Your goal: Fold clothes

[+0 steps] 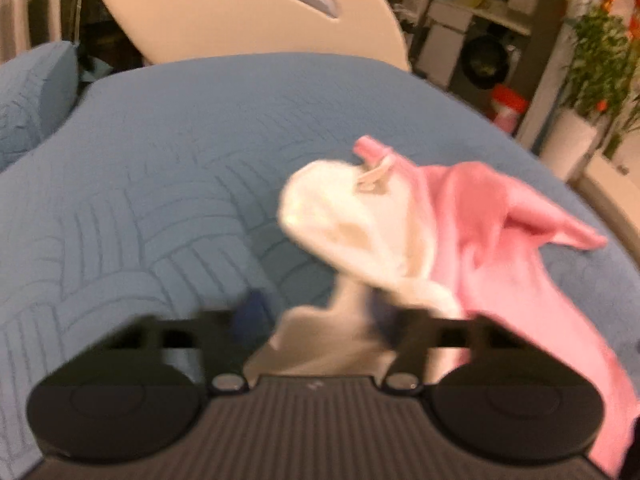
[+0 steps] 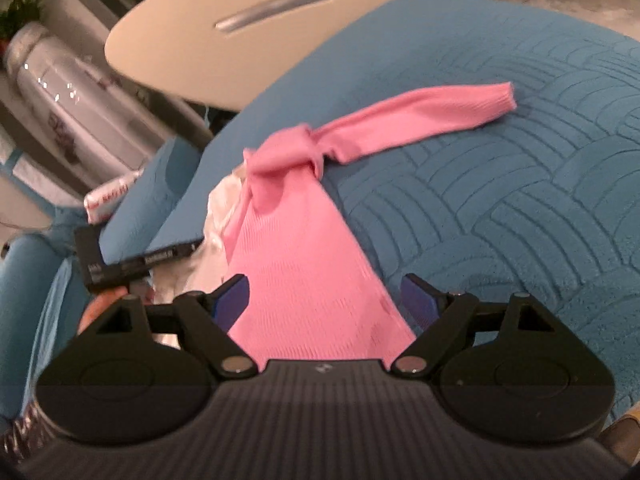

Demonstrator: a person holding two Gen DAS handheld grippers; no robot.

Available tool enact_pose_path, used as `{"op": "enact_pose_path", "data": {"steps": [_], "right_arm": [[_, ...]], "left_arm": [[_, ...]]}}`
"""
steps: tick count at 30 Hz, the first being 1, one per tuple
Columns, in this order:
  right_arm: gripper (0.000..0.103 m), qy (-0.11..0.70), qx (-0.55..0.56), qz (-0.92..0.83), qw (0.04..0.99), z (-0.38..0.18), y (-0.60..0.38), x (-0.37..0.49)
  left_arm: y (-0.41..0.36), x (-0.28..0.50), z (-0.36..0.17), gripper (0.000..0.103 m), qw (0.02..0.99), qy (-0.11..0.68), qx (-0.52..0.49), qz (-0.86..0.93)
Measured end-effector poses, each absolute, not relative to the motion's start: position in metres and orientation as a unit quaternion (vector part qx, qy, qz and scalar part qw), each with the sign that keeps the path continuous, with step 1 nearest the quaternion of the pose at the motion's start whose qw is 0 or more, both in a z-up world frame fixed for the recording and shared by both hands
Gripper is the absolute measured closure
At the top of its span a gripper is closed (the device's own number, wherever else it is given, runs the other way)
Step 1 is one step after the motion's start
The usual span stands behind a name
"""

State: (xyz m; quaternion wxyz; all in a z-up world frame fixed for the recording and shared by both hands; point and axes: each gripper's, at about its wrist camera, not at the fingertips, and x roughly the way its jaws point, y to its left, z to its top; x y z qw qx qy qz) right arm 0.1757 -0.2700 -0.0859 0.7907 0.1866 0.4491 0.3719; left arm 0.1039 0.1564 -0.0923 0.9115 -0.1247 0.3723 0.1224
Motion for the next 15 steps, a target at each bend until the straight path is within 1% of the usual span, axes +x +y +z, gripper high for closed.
{"op": "enact_pose_path", "data": {"steps": [1, 2, 3, 4, 6, 8, 10, 11, 12, 13, 14, 15], "right_arm": [[0.018, 0.45, 0.19, 0.371, 0.79, -0.086, -0.272, 0.175], [0.018, 0.449, 0.195, 0.37, 0.789, -0.087, -0.274, 0.175], [0.018, 0.448, 0.202, 0.368, 0.789, -0.088, -0.277, 0.175], [0.018, 0.447, 0.21, 0.366, 0.789, -0.088, -0.282, 0.174], [0.018, 0.444, 0.223, 0.36, 0.79, -0.089, -0.287, 0.174], [0.018, 0.442, 0.234, 0.353, 0.791, -0.091, -0.291, 0.175], [0.018, 0.442, 0.232, 0.347, 0.794, -0.093, -0.291, 0.176], [0.018, 0.442, 0.23, 0.345, 0.795, -0.094, -0.29, 0.176], [0.018, 0.442, 0.228, 0.342, 0.797, -0.094, -0.289, 0.176], [0.018, 0.442, 0.227, 0.341, 0.798, -0.095, -0.288, 0.176], [0.018, 0.442, 0.227, 0.341, 0.798, -0.095, -0.288, 0.176], [0.018, 0.441, 0.228, 0.341, 0.799, -0.095, -0.288, 0.175]], "left_arm": [[0.159, 0.101, -0.088, 0.093, 0.913, 0.355, -0.104, 0.173], [0.162, 0.097, -0.083, 0.103, 0.911, 0.335, -0.078, 0.228], [0.17, 0.088, -0.073, 0.103, 0.9, 0.293, -0.05, 0.318], [0.183, 0.079, -0.066, 0.103, 0.885, 0.261, -0.049, 0.384], [0.21, 0.065, -0.063, 0.102, 0.853, 0.244, -0.079, 0.454], [0.233, 0.058, -0.071, 0.096, 0.82, 0.269, -0.108, 0.493], [0.246, 0.056, -0.081, 0.092, 0.812, 0.294, -0.166, 0.477], [0.248, 0.056, -0.082, 0.077, 0.813, 0.298, -0.185, 0.464], [0.245, 0.058, -0.081, 0.05, 0.829, 0.297, -0.209, 0.426], [0.242, 0.062, -0.08, 0.033, 0.844, 0.297, -0.223, 0.387], [0.238, 0.065, -0.08, 0.008, 0.857, 0.297, -0.23, 0.351], [0.231, 0.07, -0.08, 0.004, 0.871, 0.299, -0.231, 0.314]]}}
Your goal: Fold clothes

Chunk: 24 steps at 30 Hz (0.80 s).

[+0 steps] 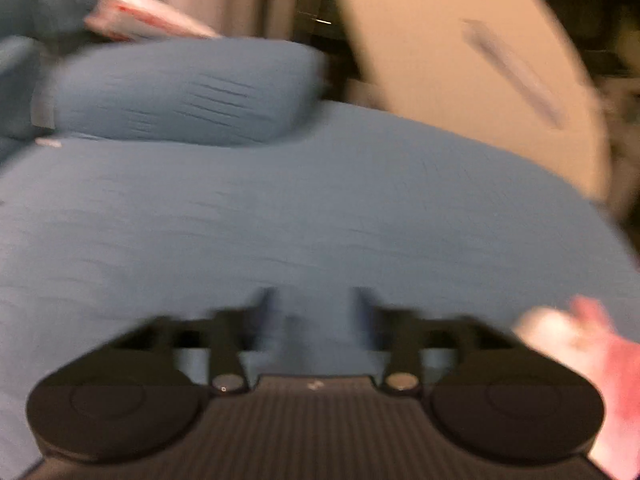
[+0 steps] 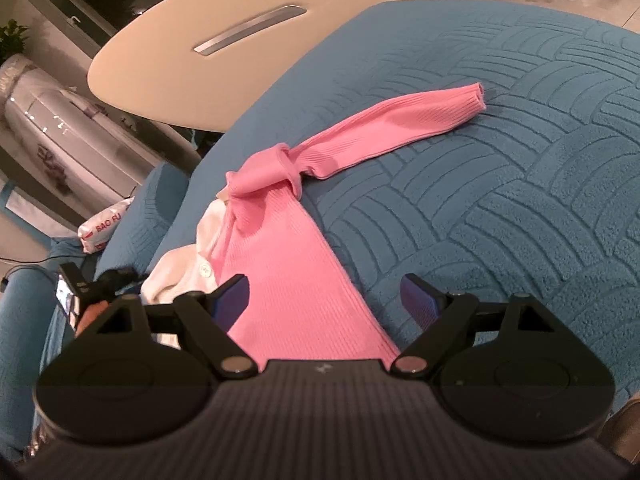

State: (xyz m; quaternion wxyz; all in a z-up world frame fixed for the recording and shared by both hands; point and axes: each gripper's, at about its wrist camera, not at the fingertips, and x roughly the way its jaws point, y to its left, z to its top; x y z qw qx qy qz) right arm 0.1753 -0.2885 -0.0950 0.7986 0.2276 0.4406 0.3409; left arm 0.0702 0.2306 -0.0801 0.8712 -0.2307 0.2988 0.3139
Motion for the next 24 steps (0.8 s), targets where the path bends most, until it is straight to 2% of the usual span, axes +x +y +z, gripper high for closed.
{"op": "enact_pose_path", "data": {"steps": [4, 9, 14, 16, 18, 19, 24], "right_arm": [[0.018, 0.44, 0.238, 0.34, 0.796, -0.097, -0.291, 0.178], [0.018, 0.44, 0.245, 0.341, 0.794, -0.099, -0.289, 0.184], [0.018, 0.444, 0.238, 0.344, 0.793, -0.1, -0.288, 0.184], [0.018, 0.444, 0.24, 0.343, 0.792, -0.101, -0.285, 0.187], [0.018, 0.443, 0.24, 0.343, 0.793, -0.101, -0.285, 0.187], [0.018, 0.443, 0.24, 0.342, 0.793, -0.102, -0.284, 0.188], [0.018, 0.444, 0.238, 0.341, 0.794, -0.103, -0.284, 0.19]], "left_arm": [[0.202, 0.087, -0.082, 0.002, 0.903, 0.31, -0.193, 0.226], [0.173, 0.102, -0.094, 0.001, 0.914, 0.319, -0.114, 0.224], [0.161, 0.12, -0.108, 0.009, 0.91, 0.377, -0.059, 0.162], [0.152, 0.124, -0.107, 0.025, 0.914, 0.372, -0.017, 0.163], [0.158, 0.122, -0.103, 0.1, 0.912, 0.366, -0.017, 0.182], [0.166, 0.12, -0.1, 0.103, 0.912, 0.362, -0.037, 0.191], [0.205, 0.107, -0.098, 0.103, 0.91, 0.343, -0.169, 0.158]]}}
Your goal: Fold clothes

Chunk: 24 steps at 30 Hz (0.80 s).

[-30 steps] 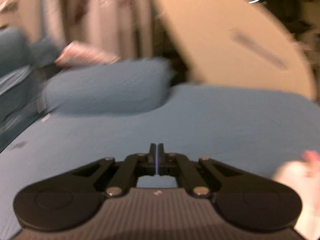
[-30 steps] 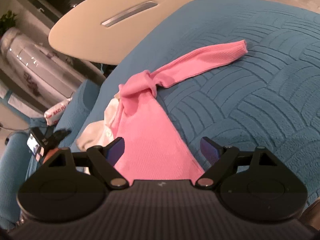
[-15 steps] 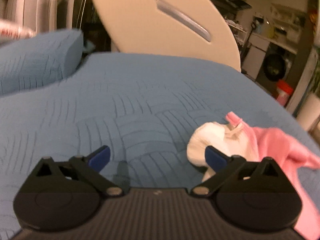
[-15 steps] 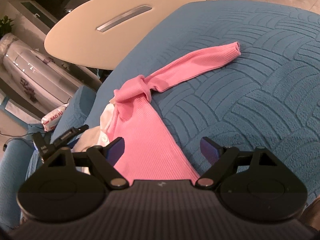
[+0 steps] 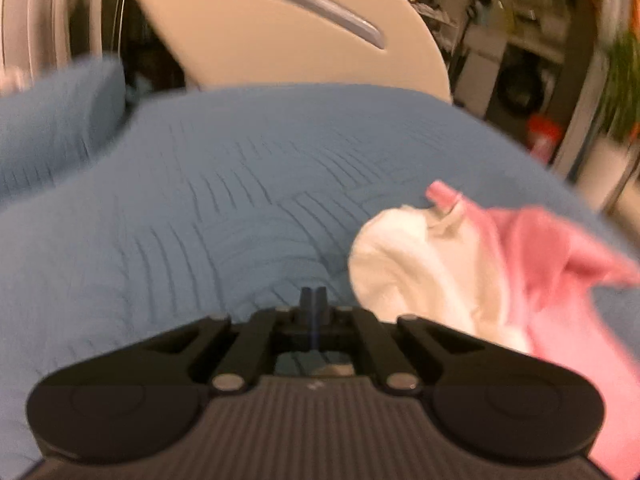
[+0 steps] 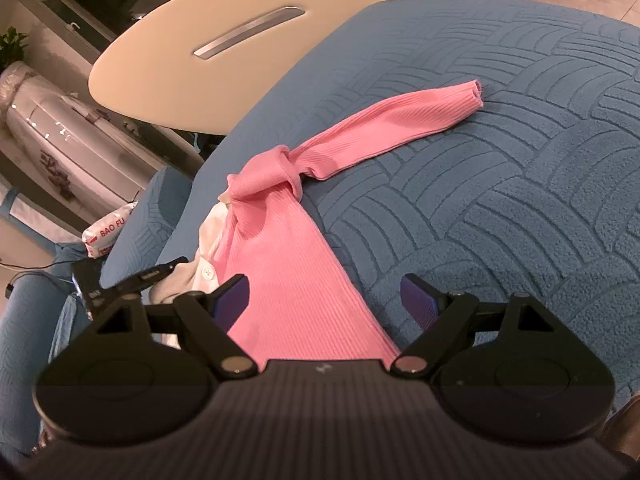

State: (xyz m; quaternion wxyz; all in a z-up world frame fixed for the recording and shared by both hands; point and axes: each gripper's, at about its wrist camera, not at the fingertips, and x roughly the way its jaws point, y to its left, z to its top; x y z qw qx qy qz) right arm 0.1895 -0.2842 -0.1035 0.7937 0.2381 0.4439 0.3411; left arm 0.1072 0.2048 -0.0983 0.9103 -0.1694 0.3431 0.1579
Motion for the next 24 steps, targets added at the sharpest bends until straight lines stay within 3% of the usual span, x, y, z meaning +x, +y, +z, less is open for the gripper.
{"op": "enact_pose_path", "data": {"steps": [2, 4, 5, 6, 7, 8, 11, 14, 16, 17, 18, 24], "right_arm": [[0.018, 0.444, 0.238, 0.341, 0.793, -0.104, -0.286, 0.19], [0.018, 0.444, 0.237, 0.341, 0.794, -0.103, -0.287, 0.19], [0.018, 0.444, 0.237, 0.342, 0.794, -0.103, -0.287, 0.19], [0.018, 0.444, 0.237, 0.342, 0.794, -0.103, -0.287, 0.19], [0.018, 0.444, 0.238, 0.342, 0.793, -0.103, -0.287, 0.19], [0.018, 0.445, 0.239, 0.343, 0.792, -0.104, -0.287, 0.191], [0.018, 0.447, 0.241, 0.344, 0.79, -0.104, -0.287, 0.192], [0.018, 0.447, 0.24, 0.345, 0.789, -0.105, -0.286, 0.192], [0.018, 0.448, 0.245, 0.345, 0.788, -0.105, -0.288, 0.193], [0.018, 0.448, 0.247, 0.344, 0.787, -0.106, -0.288, 0.193], [0.018, 0.448, 0.249, 0.344, 0.787, -0.106, -0.288, 0.193], [0.018, 0.446, 0.248, 0.343, 0.789, -0.106, -0.289, 0.193]], "left_arm": [[0.211, 0.103, -0.094, 0.103, 0.909, 0.332, -0.185, 0.172], [0.217, 0.098, -0.091, 0.09, 0.906, 0.323, -0.2, 0.186], [0.221, 0.097, -0.09, 0.061, 0.902, 0.325, -0.224, 0.174], [0.226, 0.095, -0.09, 0.023, 0.896, 0.326, -0.258, 0.156], [0.228, 0.095, -0.092, 0.01, 0.891, 0.326, -0.285, 0.138], [0.226, 0.097, -0.092, 0.006, 0.891, 0.324, -0.293, 0.123], [0.209, 0.107, -0.092, 0.006, 0.9, 0.35, -0.241, 0.1], [0.186, 0.121, -0.101, 0.021, 0.897, 0.407, -0.131, 0.117], [0.168, 0.125, -0.102, 0.044, 0.9, 0.412, -0.051, 0.131], [0.17, 0.124, -0.099, 0.093, 0.901, 0.407, -0.06, 0.134], [0.174, 0.124, -0.095, 0.097, 0.903, 0.401, -0.078, 0.137], [0.232, 0.091, -0.076, 0.097, 0.866, 0.298, -0.075, 0.395]]}}
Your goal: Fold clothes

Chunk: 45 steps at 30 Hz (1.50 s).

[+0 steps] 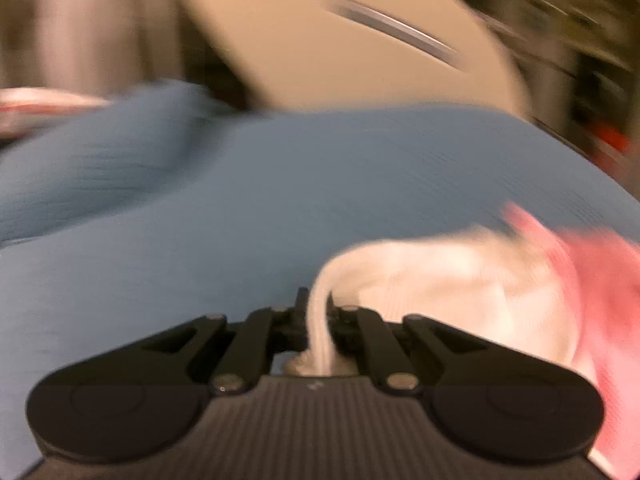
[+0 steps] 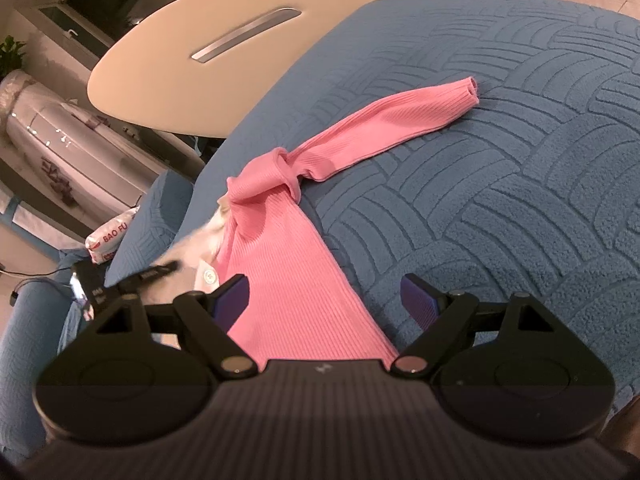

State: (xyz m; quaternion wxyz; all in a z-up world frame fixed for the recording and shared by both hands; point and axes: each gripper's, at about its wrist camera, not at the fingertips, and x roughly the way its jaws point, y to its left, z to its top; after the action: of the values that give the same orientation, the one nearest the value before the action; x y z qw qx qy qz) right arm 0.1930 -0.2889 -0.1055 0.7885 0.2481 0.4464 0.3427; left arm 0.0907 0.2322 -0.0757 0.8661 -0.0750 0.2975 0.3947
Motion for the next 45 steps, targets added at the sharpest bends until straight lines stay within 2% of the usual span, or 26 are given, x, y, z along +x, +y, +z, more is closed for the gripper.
{"op": "enact_pose_path", "data": {"steps": [1, 3, 4, 5, 6, 11, 16, 18, 21, 23, 26, 29, 31, 32, 34, 35, 36, 37, 41, 43, 44, 45], "right_arm": [[0.018, 0.446, 0.247, 0.342, 0.789, -0.105, -0.289, 0.193], [0.018, 0.445, 0.242, 0.341, 0.791, -0.105, -0.288, 0.193], [0.018, 0.446, 0.237, 0.341, 0.793, -0.105, -0.287, 0.193], [0.018, 0.446, 0.231, 0.341, 0.795, -0.104, -0.285, 0.193], [0.018, 0.447, 0.218, 0.337, 0.799, -0.104, -0.282, 0.192], [0.017, 0.438, 0.109, 0.333, 0.828, -0.093, -0.251, 0.175], [0.018, 0.316, -0.115, 0.407, 0.849, -0.075, -0.165, 0.102], [0.018, 0.268, -0.192, 0.382, 0.863, -0.072, -0.129, 0.106], [0.018, 0.248, -0.19, 0.308, 0.898, -0.066, -0.11, 0.158], [0.018, 0.267, -0.175, 0.263, 0.91, -0.069, -0.108, 0.208], [0.019, 0.341, -0.178, 0.288, 0.877, -0.084, -0.108, 0.277], [0.019, 0.335, -0.25, 0.298, 0.858, -0.1, -0.101, 0.306], [0.018, 0.353, -0.296, 0.267, 0.846, -0.121, -0.099, 0.326], [0.009, 0.371, -0.277, 0.256, 0.849, -0.126, -0.104, 0.333], [0.009, 0.46, -0.126, 0.232, 0.848, -0.13, -0.135, 0.364], [0.03, 0.479, -0.092, 0.236, 0.841, -0.128, -0.144, 0.371], [0.081, 0.473, -0.096, 0.234, 0.844, -0.123, -0.151, 0.371], [0.087, 0.463, -0.108, 0.228, 0.85, -0.116, -0.159, 0.367], [0.088, 0.416, -0.132, 0.166, 0.884, -0.091, -0.197, 0.341], [0.084, 0.428, -0.164, 0.09, 0.884, -0.092, -0.228, 0.331], [0.078, 0.448, -0.178, 0.067, 0.874, -0.097, -0.239, 0.33], [0.071, 0.478, -0.178, 0.058, 0.858, -0.103, -0.246, 0.333]], "left_arm": [[0.244, 0.089, -0.081, 0.092, 0.849, 0.31, -0.072, 0.422], [0.256, 0.093, -0.1, 0.047, 0.816, 0.358, -0.079, 0.447], [0.257, 0.094, -0.105, 0.038, 0.803, 0.362, -0.075, 0.467], [0.255, 0.092, -0.104, 0.023, 0.799, 0.356, -0.069, 0.48], [0.252, 0.09, -0.098, 0.015, 0.798, 0.348, -0.055, 0.49], [0.252, 0.086, -0.085, 0.008, 0.795, 0.32, -0.039, 0.515], [0.265, 0.08, -0.085, 0.008, 0.791, 0.318, -0.126, 0.508], [0.264, 0.067, -0.077, 0.008, 0.787, 0.306, -0.13, 0.519], [0.251, 0.06, -0.063, 0.008, 0.789, 0.279, -0.092, 0.539], [0.244, 0.059, -0.055, 0.008, 0.798, 0.259, -0.074, 0.538], [0.228, 0.058, -0.043, 0.008, 0.816, 0.21, -0.08, 0.532], [0.209, 0.054, -0.028, 0.007, 0.86, 0.139, -0.102, 0.481], [0.193, 0.053, -0.021, 0.001, 0.901, 0.097, -0.094, 0.413], [0.189, 0.053, -0.02, 0.0, 0.914, 0.092, -0.096, 0.384], [0.184, 0.063, -0.025, 0.0, 0.951, 0.121, -0.131, 0.253], [0.181, 0.071, -0.029, 0.0, 0.958, 0.143, -0.146, 0.199], [0.179, 0.079, -0.034, 0.0, 0.96, 0.169, -0.16, 0.153], [0.174, 0.086, -0.039, 0.0, 0.959, 0.192, -0.167, 0.126], [0.157, 0.115, -0.059, 0.0, 0.934, 0.302, -0.129, 0.138], [0.153, 0.124, -0.07, 0.0, 0.918, 0.345, -0.11, 0.163], [0.152, 0.131, -0.082, 0.0, 0.897, 0.39, -0.092, 0.187], [0.146, 0.131, -0.09, 0.0, 0.891, 0.403, -0.074, 0.195]]}}
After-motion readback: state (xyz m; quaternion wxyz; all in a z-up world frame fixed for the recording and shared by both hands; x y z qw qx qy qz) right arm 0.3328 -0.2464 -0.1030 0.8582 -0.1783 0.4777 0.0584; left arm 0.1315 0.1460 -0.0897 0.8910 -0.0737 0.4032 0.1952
